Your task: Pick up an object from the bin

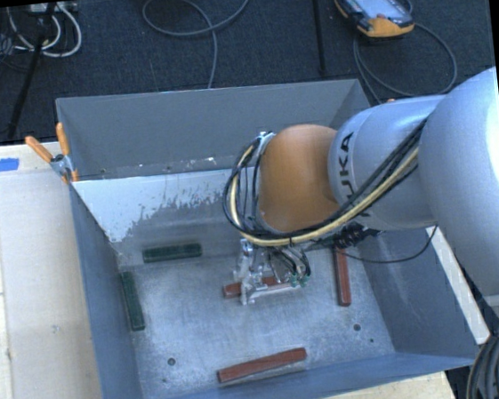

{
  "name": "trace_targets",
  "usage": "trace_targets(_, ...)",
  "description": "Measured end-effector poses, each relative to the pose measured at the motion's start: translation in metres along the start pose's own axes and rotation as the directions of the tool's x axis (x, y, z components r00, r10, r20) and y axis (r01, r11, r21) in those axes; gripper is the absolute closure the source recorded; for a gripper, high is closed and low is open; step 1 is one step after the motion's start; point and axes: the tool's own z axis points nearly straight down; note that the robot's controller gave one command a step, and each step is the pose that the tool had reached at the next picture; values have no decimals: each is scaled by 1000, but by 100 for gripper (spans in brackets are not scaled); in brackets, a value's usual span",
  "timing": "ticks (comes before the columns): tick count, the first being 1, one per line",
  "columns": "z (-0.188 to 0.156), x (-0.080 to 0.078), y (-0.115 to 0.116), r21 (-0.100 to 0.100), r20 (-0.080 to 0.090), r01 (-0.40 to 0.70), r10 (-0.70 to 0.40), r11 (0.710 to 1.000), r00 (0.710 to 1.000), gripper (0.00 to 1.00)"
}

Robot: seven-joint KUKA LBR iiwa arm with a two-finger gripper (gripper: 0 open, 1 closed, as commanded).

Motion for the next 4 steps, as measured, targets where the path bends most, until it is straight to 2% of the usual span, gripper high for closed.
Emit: trace_targets(4, -14, 0, -1, 2, 8, -2, 2, 1000, 1000, 100)
